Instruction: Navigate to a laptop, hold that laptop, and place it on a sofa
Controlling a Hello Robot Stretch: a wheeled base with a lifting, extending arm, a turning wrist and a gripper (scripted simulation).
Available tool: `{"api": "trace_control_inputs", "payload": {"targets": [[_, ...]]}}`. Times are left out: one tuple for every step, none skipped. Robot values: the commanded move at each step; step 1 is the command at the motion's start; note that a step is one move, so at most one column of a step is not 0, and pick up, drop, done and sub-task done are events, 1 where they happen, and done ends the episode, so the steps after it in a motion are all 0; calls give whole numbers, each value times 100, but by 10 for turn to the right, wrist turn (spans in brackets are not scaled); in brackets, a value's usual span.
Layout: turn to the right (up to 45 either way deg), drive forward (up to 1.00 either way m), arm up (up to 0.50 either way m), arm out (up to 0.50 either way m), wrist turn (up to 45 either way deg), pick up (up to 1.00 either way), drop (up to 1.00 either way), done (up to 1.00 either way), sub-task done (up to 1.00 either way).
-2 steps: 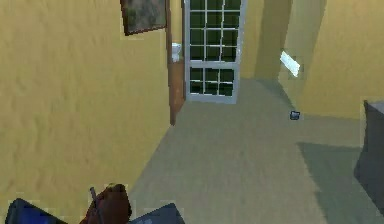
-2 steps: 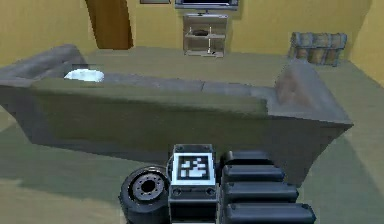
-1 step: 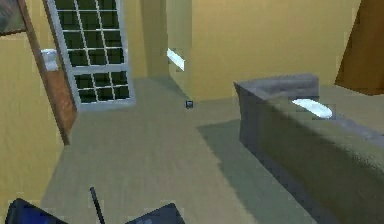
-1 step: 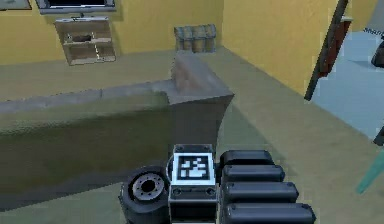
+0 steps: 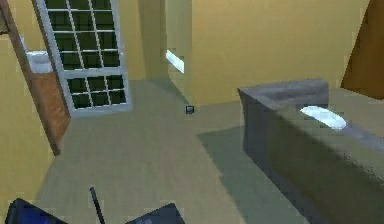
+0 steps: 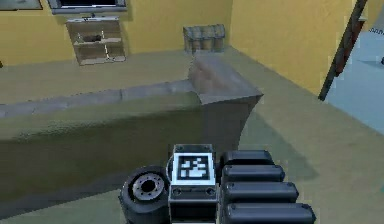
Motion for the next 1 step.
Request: {"api": "trace_control_inputs", "payload": {"targets": [[0, 100, 0, 0, 0, 0, 0, 0, 0]]}}
